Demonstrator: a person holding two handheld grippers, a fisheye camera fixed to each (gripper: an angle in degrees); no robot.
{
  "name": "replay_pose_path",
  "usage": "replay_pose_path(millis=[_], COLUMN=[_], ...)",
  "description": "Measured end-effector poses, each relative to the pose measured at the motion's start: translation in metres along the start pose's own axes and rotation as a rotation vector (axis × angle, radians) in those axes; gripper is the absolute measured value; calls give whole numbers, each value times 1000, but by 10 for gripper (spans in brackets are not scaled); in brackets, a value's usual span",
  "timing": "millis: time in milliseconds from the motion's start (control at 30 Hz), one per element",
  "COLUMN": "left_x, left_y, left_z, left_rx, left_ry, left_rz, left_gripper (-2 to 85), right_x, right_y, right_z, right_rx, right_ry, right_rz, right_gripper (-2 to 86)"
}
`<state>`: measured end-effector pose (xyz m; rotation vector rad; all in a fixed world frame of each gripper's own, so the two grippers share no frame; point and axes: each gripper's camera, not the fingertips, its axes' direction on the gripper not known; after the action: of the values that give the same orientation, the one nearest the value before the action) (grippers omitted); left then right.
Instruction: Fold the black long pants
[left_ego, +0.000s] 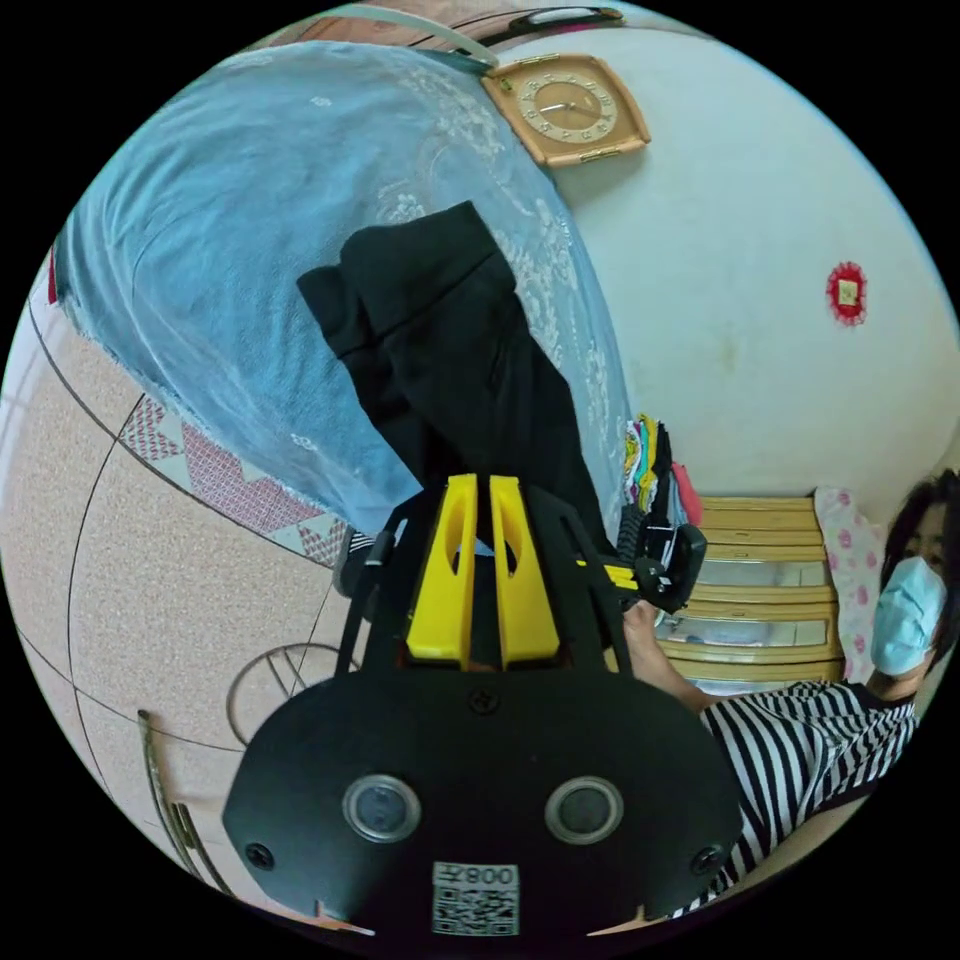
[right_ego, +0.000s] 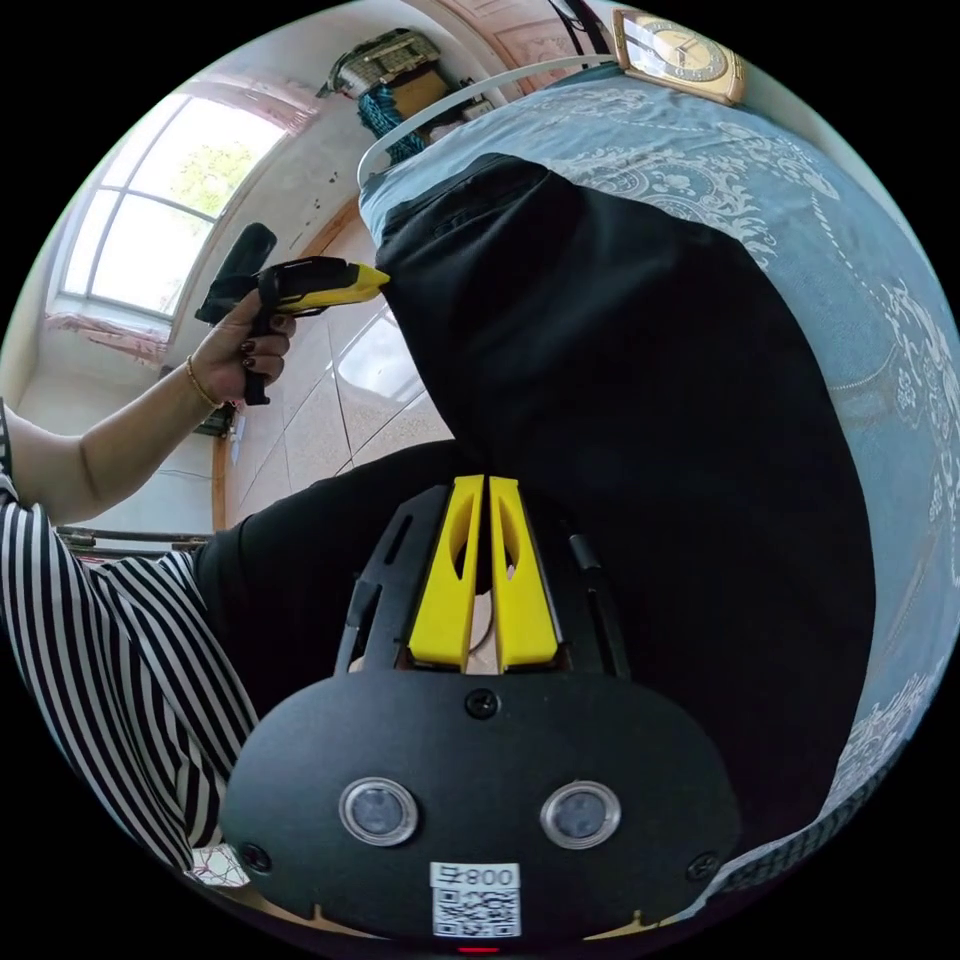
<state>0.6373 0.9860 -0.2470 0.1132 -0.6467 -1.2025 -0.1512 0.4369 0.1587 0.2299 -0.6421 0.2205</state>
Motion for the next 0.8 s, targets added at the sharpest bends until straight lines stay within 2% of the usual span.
replay_pose_path(millis=[100,200,300,433,533,633,700,800], left_x=[9,2,6,30,72,134,186,237], left_y=[5,6,12,25,28,10,-12,-37], left_z=[5,28,39,44,54,100,157,238], left_rx=[-2,-35,-6,15,51,-2,-79,-174], left_ry=[-44,-71,-37,-116,-165,-175,-174,-239], left_rz=[45,-3,-45,-32,103,316,483,602], left_gripper=[28,26,24,16,8,4,2,1], right_x=[0,10,26,44,65,92,105,118], right_y=[16,33,57,106,145,179,198,234], right_z=[-7,-9,-24,-56,-86,-107,-114,-118], right_rx=[-1,0,22,113,245,310,321,276], right_ry=[9,-13,-113,-154,-198,-173,-159,-94], right_rz=[-9,23,76,160,246,344,387,463], right_gripper=[9,10,11,8,4,2,1,1])
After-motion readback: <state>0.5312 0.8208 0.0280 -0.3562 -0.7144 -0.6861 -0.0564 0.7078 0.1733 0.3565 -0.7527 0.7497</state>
